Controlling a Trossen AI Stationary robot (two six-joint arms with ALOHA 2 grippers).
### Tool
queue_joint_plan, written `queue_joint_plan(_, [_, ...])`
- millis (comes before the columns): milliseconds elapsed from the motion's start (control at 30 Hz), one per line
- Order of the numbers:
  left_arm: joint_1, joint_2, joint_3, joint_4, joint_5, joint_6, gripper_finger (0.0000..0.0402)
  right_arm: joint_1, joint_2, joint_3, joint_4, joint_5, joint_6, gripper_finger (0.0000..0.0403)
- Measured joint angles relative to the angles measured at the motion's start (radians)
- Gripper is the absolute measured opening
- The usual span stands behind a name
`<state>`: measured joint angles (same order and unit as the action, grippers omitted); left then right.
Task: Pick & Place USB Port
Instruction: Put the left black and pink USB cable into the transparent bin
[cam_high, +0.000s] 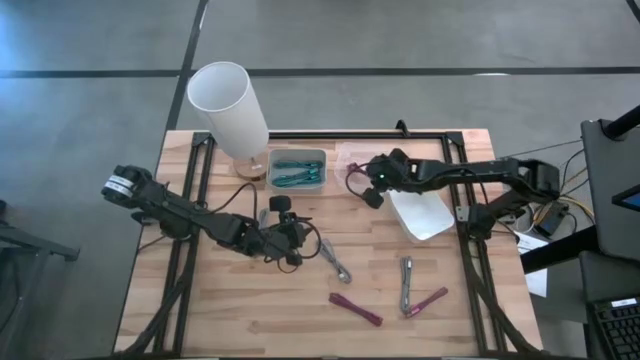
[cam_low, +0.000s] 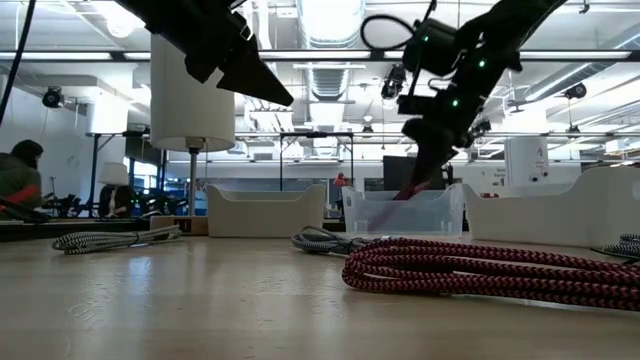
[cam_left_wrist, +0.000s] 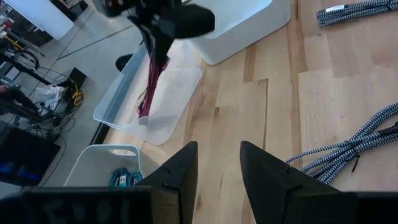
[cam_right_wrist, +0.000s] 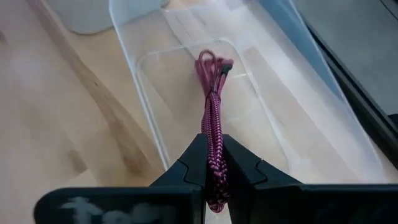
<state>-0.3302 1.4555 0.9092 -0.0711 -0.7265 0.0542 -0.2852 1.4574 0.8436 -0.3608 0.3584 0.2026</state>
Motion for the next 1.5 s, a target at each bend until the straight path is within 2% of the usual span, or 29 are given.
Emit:
queue_joint_plan(400, [0.0,-0.001,0.0,0.0,0.002,-0.014,0.0124,-0.007,0.106,0.094,-0.007,0.008,-0.058,0.0031])
queue_joint_plan(733, [0.0,-0.001,-0.001,-0.007,0.004,-0.036,0.0124,-0.01,0.21,0.228,-0.185,0.008,-0.076,0.0107])
queue_joint_plan(1000, [0.0,-0.001,-0.001,-0.013,0.005,-0.037,0.0124,0.009,0.241,0.354,-0.354,0.007,-0.028,0.0147])
queue_joint_plan(1200, [0.0,-0.001,-0.001,-0.014,0.005,-0.037,0.0124,0.112,0.199,0.425,-0.416,-0.042,-0.002,0.0157])
queue_joint_plan(1500, [0.0,-0.001,-0.001,-0.015,0.005,-0.036,0.0124,0.377,0.189,0.455,-0.426,-0.154,0.13,0.0157])
